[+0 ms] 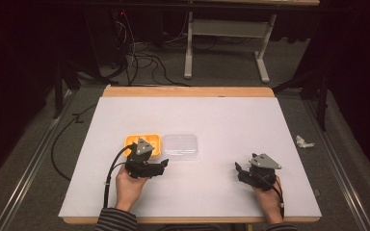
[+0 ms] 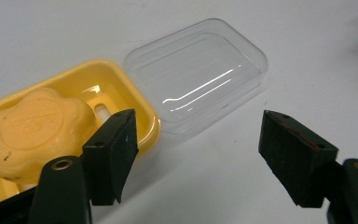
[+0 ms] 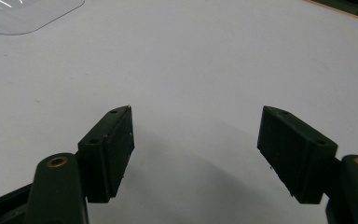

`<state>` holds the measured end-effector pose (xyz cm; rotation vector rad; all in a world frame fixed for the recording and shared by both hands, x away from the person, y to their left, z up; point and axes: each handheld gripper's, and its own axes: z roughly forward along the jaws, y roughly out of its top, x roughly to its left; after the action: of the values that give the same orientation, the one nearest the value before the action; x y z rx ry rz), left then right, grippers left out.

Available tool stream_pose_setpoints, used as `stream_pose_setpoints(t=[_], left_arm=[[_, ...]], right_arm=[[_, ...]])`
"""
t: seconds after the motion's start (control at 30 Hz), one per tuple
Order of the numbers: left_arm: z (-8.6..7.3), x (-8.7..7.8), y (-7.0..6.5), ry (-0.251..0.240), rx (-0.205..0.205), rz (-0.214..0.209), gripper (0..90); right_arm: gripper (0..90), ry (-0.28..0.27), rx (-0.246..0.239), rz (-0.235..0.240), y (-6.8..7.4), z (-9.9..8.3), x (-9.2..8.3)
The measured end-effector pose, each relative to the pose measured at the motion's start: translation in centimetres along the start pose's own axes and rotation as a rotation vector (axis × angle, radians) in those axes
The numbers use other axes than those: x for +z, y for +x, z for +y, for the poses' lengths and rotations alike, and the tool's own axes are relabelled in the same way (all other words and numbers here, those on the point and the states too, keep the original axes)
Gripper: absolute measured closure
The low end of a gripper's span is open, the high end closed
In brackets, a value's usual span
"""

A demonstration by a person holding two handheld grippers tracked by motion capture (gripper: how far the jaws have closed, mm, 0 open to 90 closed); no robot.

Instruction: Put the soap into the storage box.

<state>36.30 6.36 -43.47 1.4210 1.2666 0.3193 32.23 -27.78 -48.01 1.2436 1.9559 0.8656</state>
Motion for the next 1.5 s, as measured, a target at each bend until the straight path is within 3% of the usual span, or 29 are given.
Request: stream_pose_setpoints(t=[1.5], left_arm=[[-1.4, -0.8, -0.6, -0.018, -0.021, -0.027, 28.7]], right_arm=[[27.5, 0.000, -0.001, -0.001, 0.0, 0.0, 0.0]])
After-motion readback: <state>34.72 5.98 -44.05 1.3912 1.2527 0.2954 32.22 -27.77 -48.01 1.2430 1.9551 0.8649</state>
